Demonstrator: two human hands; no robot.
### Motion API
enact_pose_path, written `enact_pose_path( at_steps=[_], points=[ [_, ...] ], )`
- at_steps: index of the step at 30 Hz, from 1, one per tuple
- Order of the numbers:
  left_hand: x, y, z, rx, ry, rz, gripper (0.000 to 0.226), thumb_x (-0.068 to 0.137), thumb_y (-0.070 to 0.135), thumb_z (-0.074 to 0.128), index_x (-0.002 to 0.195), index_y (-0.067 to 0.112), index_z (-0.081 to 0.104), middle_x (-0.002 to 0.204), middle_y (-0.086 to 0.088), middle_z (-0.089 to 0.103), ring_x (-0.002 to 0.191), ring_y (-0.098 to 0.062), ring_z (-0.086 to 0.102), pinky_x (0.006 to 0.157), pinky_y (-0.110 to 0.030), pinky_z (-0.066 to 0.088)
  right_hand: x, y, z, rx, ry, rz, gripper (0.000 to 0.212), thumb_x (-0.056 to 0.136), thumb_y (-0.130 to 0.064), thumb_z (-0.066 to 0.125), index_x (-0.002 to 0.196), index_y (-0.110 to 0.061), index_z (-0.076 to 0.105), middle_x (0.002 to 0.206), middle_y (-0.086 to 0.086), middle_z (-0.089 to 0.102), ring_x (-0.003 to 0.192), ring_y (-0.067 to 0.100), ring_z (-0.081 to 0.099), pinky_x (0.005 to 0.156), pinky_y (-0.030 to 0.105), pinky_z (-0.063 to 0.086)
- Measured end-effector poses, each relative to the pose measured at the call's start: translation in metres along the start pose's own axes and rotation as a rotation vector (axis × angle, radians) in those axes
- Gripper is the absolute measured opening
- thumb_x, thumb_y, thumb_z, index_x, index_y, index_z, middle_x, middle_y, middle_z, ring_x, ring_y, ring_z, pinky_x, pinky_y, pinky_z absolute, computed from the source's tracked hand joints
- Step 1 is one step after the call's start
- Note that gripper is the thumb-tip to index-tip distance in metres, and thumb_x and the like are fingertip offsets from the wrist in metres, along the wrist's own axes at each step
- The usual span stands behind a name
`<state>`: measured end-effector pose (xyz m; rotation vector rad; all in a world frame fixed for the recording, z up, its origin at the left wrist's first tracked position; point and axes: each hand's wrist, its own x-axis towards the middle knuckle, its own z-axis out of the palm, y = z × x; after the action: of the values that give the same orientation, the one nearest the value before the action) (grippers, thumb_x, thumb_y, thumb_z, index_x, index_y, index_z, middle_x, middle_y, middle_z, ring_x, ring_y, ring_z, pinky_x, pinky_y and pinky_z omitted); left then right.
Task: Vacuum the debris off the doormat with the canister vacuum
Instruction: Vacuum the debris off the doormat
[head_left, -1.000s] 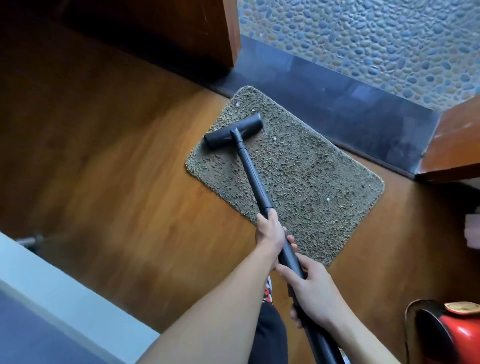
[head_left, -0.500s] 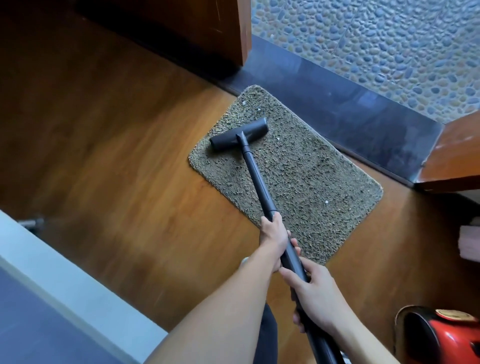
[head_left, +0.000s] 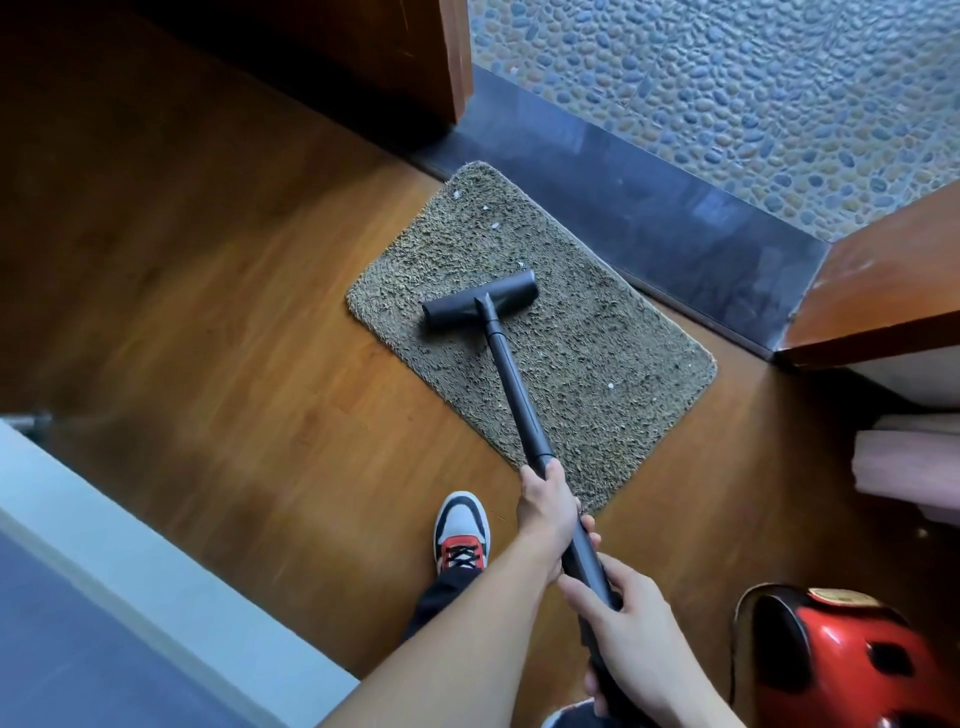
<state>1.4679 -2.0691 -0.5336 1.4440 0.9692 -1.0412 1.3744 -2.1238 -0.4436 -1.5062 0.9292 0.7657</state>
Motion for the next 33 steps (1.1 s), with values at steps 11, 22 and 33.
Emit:
enact_pose_path(
  at_steps=[11,22,33],
  points=[
    [0.043,0.079,0.013,0.107,-0.036,0.058,0.024,0.106,0.035,0.035,0.112,0.012,0.040,0.079,-0.011,0.049,0.044,-0.017,0.048,0.040,-0.024,0.046,0.055,-0.059,0.005,0.125,0.099,0.029,0.012,0.098,-0.026,0.064,0.093,-0.016,0.062,0.054,0.005,0.053,0.039,0.030,0.060,0.040,0.032,0.049],
    [0.082,0.149,0.008,0.085,-0.055,0.073,0.021,0.104,0.035,0.033,0.106,0.015,0.036,0.073,-0.010,0.047,0.045,-0.019,0.047,0.044,-0.027,0.046,0.106,-0.120,0.010,0.106,0.104,-0.002,0.022,0.099,-0.029,0.063,0.100,-0.007,0.059,0.058,0.007,0.054,0.038,0.027,0.061,0.038,0.029,0.048],
    [0.048,0.099,0.016,0.095,-0.078,0.051,0.019,0.106,0.034,0.034,0.105,0.015,0.038,0.070,-0.008,0.046,0.044,-0.017,0.045,0.040,-0.024,0.045,0.064,-0.075,-0.001,0.099,0.105,-0.003,0.016,0.099,-0.028,0.062,0.093,-0.014,0.059,0.046,0.003,0.057,0.042,0.032,0.062,0.041,0.033,0.051]
  ],
)
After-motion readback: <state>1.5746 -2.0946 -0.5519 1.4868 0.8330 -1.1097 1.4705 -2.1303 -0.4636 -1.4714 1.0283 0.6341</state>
